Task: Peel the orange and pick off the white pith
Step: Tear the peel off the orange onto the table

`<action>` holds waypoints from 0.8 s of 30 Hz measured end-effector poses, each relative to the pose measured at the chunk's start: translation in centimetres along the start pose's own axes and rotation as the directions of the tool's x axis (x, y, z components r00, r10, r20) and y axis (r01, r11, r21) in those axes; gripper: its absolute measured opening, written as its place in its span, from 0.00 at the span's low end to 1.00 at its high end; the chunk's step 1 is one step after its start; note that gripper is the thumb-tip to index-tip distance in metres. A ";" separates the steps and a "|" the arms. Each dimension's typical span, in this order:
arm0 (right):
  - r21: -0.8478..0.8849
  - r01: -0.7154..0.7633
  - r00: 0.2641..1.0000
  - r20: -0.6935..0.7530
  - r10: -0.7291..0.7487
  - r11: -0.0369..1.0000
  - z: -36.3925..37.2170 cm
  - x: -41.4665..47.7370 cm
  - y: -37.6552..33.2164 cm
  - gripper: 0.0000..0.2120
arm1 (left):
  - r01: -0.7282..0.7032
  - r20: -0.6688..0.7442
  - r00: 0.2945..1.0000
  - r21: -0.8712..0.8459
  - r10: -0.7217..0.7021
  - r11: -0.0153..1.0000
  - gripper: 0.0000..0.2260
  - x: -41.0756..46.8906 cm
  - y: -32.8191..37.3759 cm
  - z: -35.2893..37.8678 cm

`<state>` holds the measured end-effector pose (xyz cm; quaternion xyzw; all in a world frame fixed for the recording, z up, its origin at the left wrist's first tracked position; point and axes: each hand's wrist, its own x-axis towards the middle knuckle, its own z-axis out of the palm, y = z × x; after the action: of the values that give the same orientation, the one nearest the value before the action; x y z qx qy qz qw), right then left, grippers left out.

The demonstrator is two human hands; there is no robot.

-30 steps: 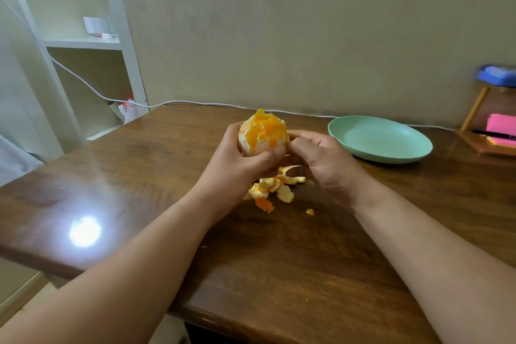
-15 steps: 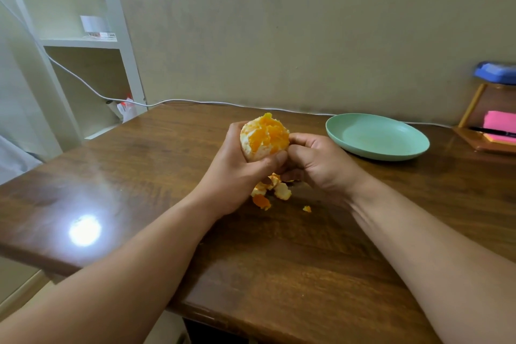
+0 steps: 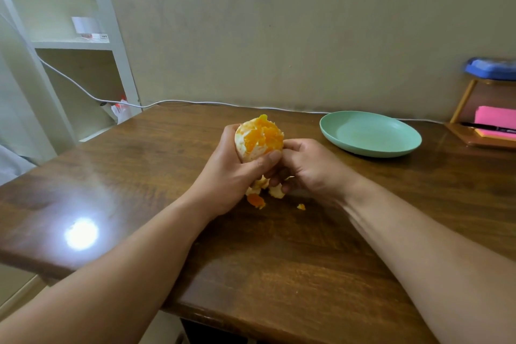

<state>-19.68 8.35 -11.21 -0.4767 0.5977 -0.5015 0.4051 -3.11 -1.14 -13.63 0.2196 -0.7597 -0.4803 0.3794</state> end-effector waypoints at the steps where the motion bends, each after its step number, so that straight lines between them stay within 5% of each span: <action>1: -0.011 0.022 1.000 -0.021 -0.022 1.000 0.1 0.1 0.1 0.11 | 0.011 0.004 1.000 -0.029 -0.011 1.000 0.30 0.1 0.0 0.0; 5: 0.050 0.065 0.996 -0.062 -0.062 0.997 -0.3 0.2 0.1 0.10 | 0.085 0.038 0.996 -0.263 -0.077 0.961 0.28 0.5 0.3 -0.2; 15: 0.155 -0.006 1.000 0.025 0.002 0.988 -0.3 0.8 0.5 0.28 | 0.162 0.136 0.984 -0.392 -0.117 0.906 0.21 1.1 0.0 -0.6; 20: 0.157 0.027 0.999 0.021 -0.031 0.987 -0.2 0.7 0.4 0.23 | 0.201 0.184 0.974 -0.438 -0.131 0.877 0.20 1.2 0.0 -1.0; 24: -0.014 0.043 0.999 -0.023 -0.043 0.999 -0.1 0.6 0.6 0.18 | 0.165 0.214 0.972 -0.352 -0.093 0.921 0.24 1.1 -0.4 -0.8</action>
<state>-20.03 7.77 -11.78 -0.4863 0.5955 -0.5115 0.3837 -3.20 -2.56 -13.37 0.1467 -0.6733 -0.6570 0.3057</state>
